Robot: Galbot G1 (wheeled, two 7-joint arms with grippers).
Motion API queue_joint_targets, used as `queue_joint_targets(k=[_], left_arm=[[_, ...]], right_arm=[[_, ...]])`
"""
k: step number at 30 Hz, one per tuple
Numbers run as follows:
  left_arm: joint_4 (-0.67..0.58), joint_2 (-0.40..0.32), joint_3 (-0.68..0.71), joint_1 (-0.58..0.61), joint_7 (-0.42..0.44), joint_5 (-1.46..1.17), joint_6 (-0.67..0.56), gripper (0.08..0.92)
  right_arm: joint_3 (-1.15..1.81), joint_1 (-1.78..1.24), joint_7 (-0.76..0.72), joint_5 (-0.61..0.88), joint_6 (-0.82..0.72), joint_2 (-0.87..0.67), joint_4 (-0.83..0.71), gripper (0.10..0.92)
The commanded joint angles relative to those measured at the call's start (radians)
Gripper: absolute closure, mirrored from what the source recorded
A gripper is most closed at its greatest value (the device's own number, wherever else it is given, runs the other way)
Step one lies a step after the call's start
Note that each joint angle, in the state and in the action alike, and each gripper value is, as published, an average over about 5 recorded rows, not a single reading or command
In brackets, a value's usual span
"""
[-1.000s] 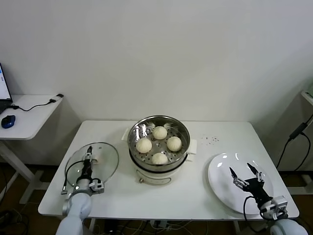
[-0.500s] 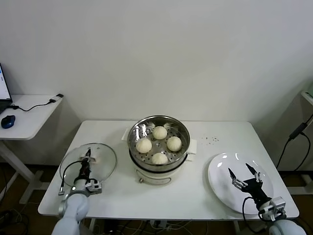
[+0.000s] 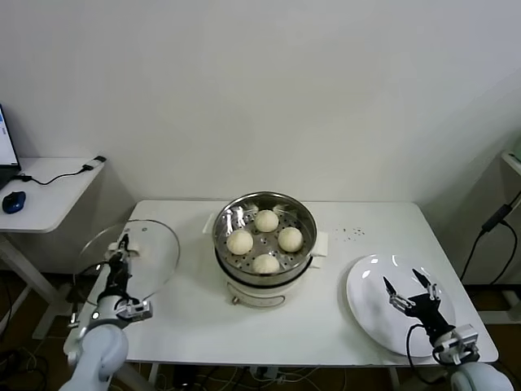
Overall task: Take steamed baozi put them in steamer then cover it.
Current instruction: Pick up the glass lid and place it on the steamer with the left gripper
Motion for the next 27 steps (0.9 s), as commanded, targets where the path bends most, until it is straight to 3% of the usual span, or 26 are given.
queue_joint_targets(k=[1, 7, 11, 15, 18, 27], left_arm=[[-0.485, 0.158, 0.049, 0.188, 0.082, -0.069, 0.288, 0.850], [-0.533, 0.260, 0.233, 0.086, 0.139, -0.037, 0.459, 0.850], [-0.516, 0.261, 0.442, -0.104, 0.269, 0.018, 0.543, 0.850], [-0.458, 0.176, 0.625, -0.293, 0.419, 0.143, 0.567, 0.850], [-0.395, 0.100, 0.719, -0.382, 0.479, 0.218, 0.567, 0.850], [-0.156, -0.180, 0.798, -0.463, 0.491, 0.325, 0.567, 0.850]], right_arm=[[-0.007, 0.027, 0.000, -0.003, 0.002, -0.008, -0.019, 0.203], [-0.022, 0.053, 0.002, -0.015, 0.002, -0.024, -0.036, 0.203], [-0.033, 0.072, 0.004, -0.024, 0.003, -0.032, -0.051, 0.203], [-0.035, 0.086, 0.005, -0.033, 0.007, -0.025, -0.064, 0.203], [-0.033, 0.091, 0.003, -0.041, 0.014, -0.019, -0.077, 0.203], [-0.027, 0.094, -0.003, -0.054, 0.027, -0.017, -0.100, 0.203]])
